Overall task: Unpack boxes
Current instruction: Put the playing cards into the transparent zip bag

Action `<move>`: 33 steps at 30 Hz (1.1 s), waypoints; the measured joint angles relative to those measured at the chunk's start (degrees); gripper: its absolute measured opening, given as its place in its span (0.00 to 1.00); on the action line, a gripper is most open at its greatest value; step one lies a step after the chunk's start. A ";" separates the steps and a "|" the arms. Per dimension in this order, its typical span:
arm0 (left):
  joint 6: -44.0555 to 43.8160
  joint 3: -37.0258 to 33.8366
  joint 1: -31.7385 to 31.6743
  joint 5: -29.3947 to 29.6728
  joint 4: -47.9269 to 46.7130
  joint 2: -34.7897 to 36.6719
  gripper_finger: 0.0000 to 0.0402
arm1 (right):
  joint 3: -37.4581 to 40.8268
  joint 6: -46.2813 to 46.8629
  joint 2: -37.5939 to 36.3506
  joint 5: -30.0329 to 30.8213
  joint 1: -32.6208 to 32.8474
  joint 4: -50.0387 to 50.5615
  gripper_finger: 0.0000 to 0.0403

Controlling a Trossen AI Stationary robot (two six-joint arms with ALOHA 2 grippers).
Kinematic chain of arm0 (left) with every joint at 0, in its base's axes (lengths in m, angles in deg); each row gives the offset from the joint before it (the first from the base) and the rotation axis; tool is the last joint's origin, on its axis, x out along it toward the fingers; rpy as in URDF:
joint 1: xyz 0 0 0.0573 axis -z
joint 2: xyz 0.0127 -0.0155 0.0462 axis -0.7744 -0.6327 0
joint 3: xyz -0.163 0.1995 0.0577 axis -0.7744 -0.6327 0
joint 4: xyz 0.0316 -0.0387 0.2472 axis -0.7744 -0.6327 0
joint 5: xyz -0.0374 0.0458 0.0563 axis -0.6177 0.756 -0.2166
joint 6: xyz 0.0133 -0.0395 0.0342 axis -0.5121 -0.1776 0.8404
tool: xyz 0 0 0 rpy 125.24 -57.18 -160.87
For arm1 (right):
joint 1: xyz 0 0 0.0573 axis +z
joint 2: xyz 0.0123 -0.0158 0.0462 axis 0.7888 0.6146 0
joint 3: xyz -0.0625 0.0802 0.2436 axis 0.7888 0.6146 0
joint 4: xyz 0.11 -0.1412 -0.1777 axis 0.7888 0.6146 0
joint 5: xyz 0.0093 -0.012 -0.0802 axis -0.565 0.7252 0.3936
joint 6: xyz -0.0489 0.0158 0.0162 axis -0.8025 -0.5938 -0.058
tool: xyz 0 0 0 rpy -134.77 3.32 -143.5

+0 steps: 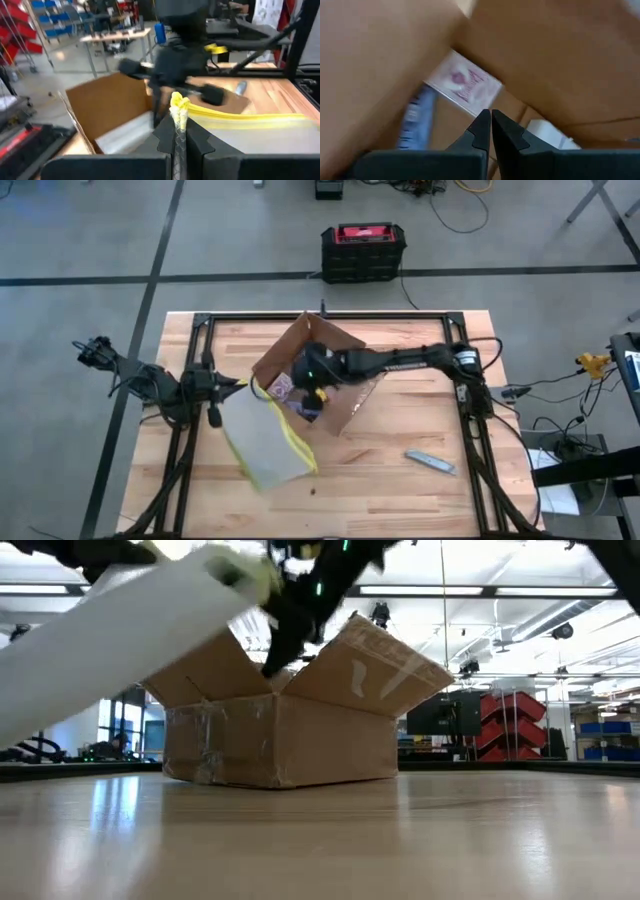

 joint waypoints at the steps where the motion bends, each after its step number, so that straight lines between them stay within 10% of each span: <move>1: -1.05 -0.01 0.00 -0.49 -0.82 0.00 0.00 | 0.17 0.57 0.98 -1.99 -1.04 -1.01 0.03; 18: -3.27 4.94 -0.04 -7.08 -2.38 1.36 0.00 | 0.69 -11.17 8.82 -12.18 -3.96 -5.25 0.59; 24: -2.33 6.60 -0.04 -6.96 -3.53 1.42 0.00 | 0.66 -31.17 9.01 -23.59 -5.00 -5.83 0.65; 33: -4.86 6.81 -0.04 -6.93 -3.95 1.71 0.00 | 0.66 -33.26 12.53 -27.53 -7.36 -8.08 0.60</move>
